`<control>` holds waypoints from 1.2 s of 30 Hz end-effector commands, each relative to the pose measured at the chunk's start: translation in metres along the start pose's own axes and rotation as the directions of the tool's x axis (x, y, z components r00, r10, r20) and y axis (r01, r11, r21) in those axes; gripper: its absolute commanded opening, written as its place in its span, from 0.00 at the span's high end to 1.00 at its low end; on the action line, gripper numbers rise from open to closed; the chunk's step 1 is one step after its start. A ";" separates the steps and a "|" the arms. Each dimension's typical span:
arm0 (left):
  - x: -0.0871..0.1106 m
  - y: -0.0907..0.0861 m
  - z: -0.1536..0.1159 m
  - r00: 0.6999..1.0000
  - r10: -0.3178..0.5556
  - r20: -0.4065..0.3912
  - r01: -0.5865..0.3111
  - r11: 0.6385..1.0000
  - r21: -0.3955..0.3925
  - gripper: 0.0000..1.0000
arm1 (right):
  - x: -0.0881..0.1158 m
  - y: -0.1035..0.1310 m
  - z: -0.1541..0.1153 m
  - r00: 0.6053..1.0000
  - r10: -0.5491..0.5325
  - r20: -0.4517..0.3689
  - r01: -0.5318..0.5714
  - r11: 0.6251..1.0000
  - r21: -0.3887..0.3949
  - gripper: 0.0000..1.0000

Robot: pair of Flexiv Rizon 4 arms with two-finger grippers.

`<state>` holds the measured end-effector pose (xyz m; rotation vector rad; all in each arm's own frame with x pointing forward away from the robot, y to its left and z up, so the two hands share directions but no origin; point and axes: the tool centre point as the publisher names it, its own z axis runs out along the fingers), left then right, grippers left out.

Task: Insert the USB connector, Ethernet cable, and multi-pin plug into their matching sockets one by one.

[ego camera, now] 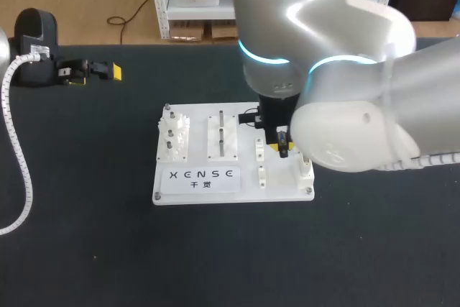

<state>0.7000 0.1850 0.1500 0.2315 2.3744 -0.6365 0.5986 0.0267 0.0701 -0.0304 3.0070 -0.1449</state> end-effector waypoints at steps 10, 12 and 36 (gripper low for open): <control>0.000 0.000 0.000 1.000 0.000 0.000 0.000 1.000 0.000 0.00 | 0.013 -0.028 -0.009 1.000 0.030 -0.003 -0.030 0.999 -0.030 1.00; 0.000 0.000 0.000 1.000 0.000 0.000 0.000 1.000 0.000 0.00 | 0.015 -0.031 -0.007 0.999 0.034 -0.009 -0.034 0.999 -0.028 1.00; 0.000 0.000 0.000 1.000 0.000 0.000 0.000 1.000 0.000 0.00 | 0.015 -0.039 0.003 0.998 0.052 -0.031 -0.052 0.999 -0.015 1.00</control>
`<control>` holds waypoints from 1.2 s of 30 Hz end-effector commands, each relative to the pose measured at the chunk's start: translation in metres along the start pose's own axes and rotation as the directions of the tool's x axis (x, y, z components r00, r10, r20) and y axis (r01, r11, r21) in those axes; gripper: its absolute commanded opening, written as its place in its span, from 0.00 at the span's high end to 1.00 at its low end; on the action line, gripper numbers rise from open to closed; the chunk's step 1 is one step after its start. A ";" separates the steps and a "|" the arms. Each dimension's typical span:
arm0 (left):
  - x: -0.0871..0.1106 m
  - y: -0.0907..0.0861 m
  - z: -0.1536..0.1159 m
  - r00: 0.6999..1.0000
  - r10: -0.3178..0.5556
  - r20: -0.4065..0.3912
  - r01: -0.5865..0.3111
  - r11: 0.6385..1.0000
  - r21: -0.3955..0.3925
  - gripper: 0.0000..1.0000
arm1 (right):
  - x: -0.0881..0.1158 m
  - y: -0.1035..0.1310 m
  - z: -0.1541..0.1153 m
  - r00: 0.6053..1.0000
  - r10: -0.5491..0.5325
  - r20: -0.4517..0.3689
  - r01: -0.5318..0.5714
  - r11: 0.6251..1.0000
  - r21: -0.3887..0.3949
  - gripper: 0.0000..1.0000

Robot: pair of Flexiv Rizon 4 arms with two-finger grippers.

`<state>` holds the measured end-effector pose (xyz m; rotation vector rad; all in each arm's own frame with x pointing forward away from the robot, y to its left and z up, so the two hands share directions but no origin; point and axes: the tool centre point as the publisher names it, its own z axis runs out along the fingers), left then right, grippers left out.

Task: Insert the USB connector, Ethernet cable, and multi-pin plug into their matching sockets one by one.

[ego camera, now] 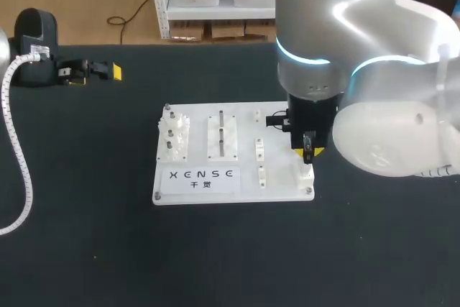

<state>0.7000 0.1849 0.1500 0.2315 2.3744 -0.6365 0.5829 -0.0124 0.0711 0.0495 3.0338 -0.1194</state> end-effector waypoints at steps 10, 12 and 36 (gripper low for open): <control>0.000 0.000 0.000 1.000 0.000 0.000 0.000 1.000 0.000 0.00 | -0.002 0.001 0.006 1.000 0.000 -0.009 0.000 1.000 0.002 1.00; 0.000 0.000 0.000 1.000 0.000 0.000 0.000 1.000 0.000 0.00 | -0.002 0.001 0.006 1.000 0.001 -0.010 -0.001 1.000 0.001 1.00; 0.000 0.000 0.000 1.000 0.000 0.000 0.000 1.000 0.000 0.00 | -0.006 0.002 0.012 1.000 0.004 -0.012 -0.004 1.000 0.005 1.00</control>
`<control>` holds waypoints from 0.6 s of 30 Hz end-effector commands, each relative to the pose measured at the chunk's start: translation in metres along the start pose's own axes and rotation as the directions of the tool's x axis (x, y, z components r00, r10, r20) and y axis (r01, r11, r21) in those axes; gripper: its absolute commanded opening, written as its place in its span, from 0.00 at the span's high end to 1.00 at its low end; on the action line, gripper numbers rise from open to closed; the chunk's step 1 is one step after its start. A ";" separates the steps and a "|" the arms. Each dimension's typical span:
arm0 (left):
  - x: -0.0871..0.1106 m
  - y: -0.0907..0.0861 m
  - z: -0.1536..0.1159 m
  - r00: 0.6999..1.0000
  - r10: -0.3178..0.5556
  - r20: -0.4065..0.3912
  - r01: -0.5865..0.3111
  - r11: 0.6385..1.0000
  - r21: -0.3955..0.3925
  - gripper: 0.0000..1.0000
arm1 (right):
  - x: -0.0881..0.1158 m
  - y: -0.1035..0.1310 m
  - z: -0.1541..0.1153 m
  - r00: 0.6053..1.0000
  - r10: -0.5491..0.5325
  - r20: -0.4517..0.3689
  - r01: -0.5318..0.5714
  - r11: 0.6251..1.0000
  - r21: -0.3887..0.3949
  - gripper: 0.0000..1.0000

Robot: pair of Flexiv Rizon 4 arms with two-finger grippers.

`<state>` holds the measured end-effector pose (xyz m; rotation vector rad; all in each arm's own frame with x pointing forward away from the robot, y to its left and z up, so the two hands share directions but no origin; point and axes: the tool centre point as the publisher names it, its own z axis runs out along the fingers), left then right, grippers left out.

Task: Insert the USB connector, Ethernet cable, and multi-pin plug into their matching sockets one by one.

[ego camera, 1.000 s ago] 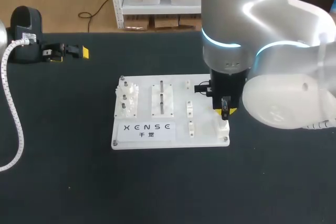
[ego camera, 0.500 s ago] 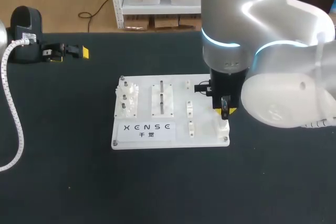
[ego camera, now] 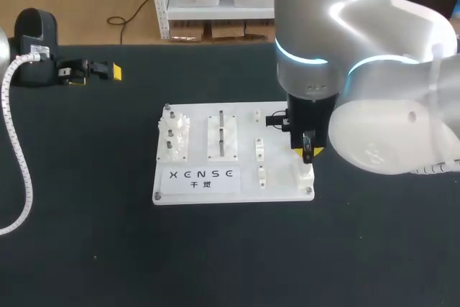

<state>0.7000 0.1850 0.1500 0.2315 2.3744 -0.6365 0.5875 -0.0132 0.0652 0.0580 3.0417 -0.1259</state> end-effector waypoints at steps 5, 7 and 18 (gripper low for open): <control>0.000 0.000 0.000 1.000 0.000 0.000 0.000 1.000 0.000 0.00 | -0.002 0.003 0.005 1.000 -0.009 -0.004 0.009 1.000 0.019 1.00; 0.000 0.000 0.000 1.000 0.000 0.000 0.000 1.000 0.000 0.00 | -0.002 0.003 0.006 1.000 -0.009 -0.003 0.009 1.000 0.022 1.00; 0.000 0.000 0.000 1.000 0.000 0.000 0.000 1.000 0.000 0.00 | -0.004 0.002 0.006 1.000 -0.008 0.001 0.008 1.000 0.028 1.00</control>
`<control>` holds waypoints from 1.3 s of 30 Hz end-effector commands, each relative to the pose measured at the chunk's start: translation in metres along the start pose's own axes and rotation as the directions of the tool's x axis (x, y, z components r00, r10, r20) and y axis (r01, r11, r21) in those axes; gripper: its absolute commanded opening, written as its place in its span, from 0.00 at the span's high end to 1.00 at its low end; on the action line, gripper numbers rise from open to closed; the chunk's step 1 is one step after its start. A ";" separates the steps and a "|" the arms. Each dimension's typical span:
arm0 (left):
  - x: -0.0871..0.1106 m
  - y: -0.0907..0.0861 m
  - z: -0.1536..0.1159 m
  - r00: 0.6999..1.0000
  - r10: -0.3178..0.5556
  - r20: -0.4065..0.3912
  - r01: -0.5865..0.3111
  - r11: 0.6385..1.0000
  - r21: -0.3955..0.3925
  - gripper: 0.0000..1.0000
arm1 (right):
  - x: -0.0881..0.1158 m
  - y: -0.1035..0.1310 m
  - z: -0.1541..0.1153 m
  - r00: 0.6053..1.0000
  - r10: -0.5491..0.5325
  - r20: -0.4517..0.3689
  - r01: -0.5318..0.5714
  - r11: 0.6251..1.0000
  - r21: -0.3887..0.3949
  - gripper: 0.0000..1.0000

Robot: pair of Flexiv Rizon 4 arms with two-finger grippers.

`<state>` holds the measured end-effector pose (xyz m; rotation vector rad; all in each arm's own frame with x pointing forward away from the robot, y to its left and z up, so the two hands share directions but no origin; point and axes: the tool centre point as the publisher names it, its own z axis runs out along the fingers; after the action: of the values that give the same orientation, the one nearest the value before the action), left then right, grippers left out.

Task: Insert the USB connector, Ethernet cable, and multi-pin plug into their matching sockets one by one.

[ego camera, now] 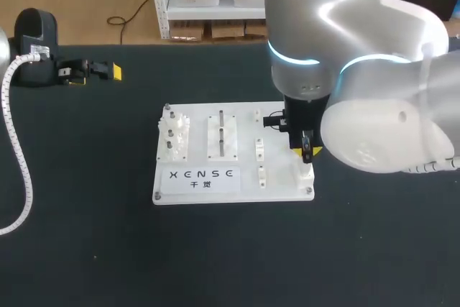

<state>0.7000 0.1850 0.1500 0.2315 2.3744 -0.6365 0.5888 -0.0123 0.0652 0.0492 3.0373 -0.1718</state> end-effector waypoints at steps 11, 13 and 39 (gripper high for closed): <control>0.000 0.000 0.000 1.000 0.000 0.000 0.000 1.000 0.000 0.00 | -0.001 0.006 0.004 1.000 -0.010 0.001 0.010 1.000 -0.007 1.00; 0.000 0.000 0.000 1.000 0.000 0.000 0.000 1.000 0.000 0.00 | -0.002 0.006 0.004 1.000 -0.011 0.001 0.011 1.000 -0.006 1.00; 0.000 0.000 0.000 1.000 0.000 0.000 0.000 1.000 0.000 0.00 | 0.001 0.000 0.007 1.000 -0.022 0.008 0.022 1.000 -0.013 1.00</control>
<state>0.7000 0.1850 0.1500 0.2315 2.3744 -0.6365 0.5878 -0.0116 0.0650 0.0150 3.0365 -0.1616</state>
